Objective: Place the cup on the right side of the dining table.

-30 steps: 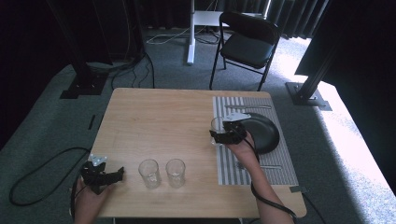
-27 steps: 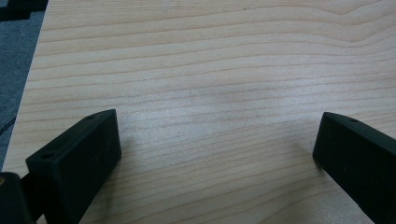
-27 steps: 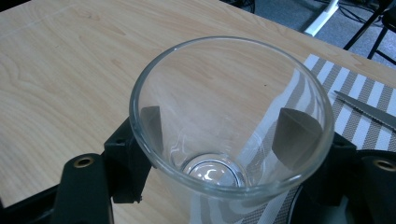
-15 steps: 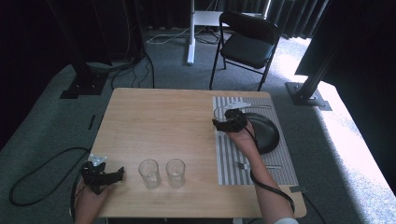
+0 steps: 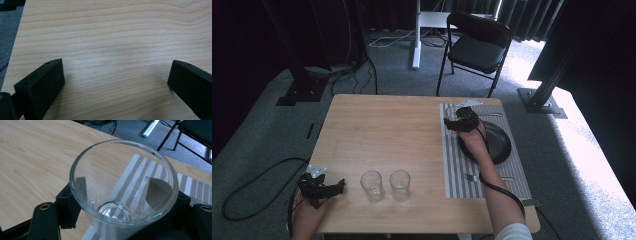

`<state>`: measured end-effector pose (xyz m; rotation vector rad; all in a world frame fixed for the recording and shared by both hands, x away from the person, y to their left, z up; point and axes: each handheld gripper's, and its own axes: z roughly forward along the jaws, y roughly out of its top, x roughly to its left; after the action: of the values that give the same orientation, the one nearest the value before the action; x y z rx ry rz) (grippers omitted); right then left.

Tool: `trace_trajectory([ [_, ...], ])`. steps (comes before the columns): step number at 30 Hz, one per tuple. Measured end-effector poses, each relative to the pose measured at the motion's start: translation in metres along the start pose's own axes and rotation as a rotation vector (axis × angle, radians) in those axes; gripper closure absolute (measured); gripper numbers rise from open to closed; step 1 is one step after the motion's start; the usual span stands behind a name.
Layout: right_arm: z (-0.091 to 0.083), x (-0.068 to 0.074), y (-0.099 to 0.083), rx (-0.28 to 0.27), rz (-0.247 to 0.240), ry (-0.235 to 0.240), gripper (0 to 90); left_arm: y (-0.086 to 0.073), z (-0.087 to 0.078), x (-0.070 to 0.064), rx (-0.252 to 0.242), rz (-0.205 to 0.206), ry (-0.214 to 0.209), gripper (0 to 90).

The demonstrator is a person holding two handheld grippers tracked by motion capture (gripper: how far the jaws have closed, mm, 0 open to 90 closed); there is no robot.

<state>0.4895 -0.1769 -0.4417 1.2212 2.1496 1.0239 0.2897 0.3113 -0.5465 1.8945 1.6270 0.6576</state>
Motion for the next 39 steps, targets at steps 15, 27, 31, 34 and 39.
trace_trajectory([
  [15,0.038,-0.024,0.009,0.028,0.082,-0.077,28.7,0.0,0.0,0.0,0.0,0.0,0.0,1.1],
  [27,0.062,-0.031,0.012,0.067,0.103,-0.122,28.7,0.0,0.0,0.0,0.0,0.0,0.0,1.1],
  [31,0.066,-0.032,0.01,0.085,0.098,-0.127,28.7,0.0,0.0,0.0,0.0,0.0,0.0,1.1],
  [34,0.069,-0.036,0.006,0.089,0.105,-0.135,28.7,0.0,0.0,0.0,0.0,0.0,0.0,1.1],
  [39,0.069,-0.04,0.0,0.068,0.133,-0.127,28.6,0.0,0.0,0.0,0.0,-0.001,0.002,1.2],
])
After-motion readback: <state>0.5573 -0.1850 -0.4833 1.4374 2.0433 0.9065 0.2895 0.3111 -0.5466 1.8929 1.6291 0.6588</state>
